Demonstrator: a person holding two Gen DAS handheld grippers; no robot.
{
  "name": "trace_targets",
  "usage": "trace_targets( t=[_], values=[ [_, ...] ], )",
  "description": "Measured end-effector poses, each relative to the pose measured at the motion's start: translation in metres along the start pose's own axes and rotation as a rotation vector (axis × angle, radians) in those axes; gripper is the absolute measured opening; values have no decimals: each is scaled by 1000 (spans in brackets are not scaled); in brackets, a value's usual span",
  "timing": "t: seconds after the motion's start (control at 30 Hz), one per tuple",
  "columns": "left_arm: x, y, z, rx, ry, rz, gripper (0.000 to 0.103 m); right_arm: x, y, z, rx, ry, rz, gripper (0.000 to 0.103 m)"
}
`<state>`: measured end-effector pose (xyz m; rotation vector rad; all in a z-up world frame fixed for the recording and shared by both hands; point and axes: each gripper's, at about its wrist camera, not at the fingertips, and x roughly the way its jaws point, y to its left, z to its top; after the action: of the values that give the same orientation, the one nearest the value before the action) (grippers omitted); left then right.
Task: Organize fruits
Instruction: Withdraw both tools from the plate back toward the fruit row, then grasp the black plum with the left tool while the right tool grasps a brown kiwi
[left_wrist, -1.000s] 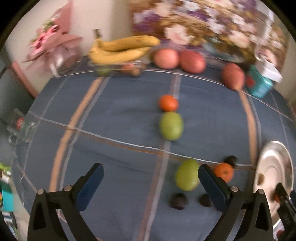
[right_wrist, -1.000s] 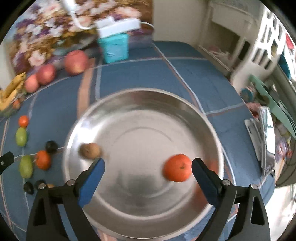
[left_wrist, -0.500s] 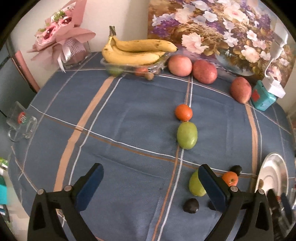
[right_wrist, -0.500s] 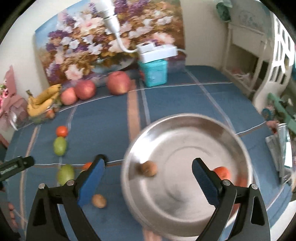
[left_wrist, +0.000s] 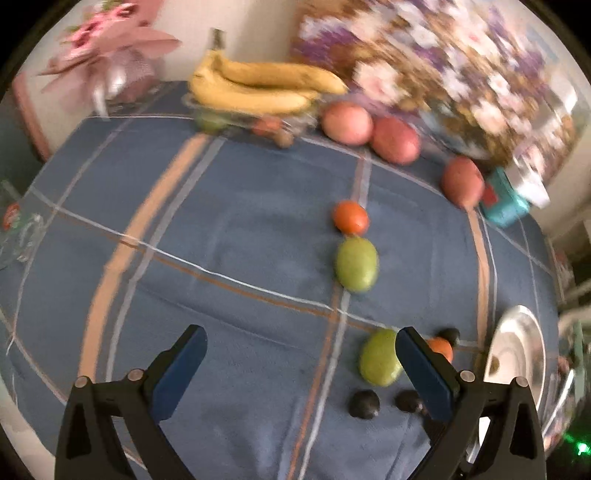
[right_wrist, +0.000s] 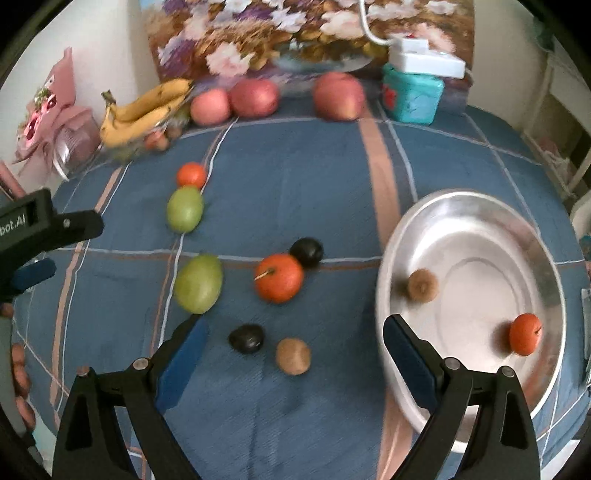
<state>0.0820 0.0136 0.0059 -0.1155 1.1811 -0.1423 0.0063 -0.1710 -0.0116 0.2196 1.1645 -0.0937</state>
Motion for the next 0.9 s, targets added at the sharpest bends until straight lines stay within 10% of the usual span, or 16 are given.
trace_targets(
  t=[0.27, 0.6, 0.9],
  values=[
    [38, -29, -18, 92, 154, -82, 103, 4, -12, -4, 44, 34, -19, 95],
    [52, -29, -20, 22, 254, -173, 102, -2, -14, -4, 29, 15, -31, 51],
    [63, -31, -30, 14, 310, -181, 90, 10, -9, -6, 9, 68, -23, 44]
  ],
)
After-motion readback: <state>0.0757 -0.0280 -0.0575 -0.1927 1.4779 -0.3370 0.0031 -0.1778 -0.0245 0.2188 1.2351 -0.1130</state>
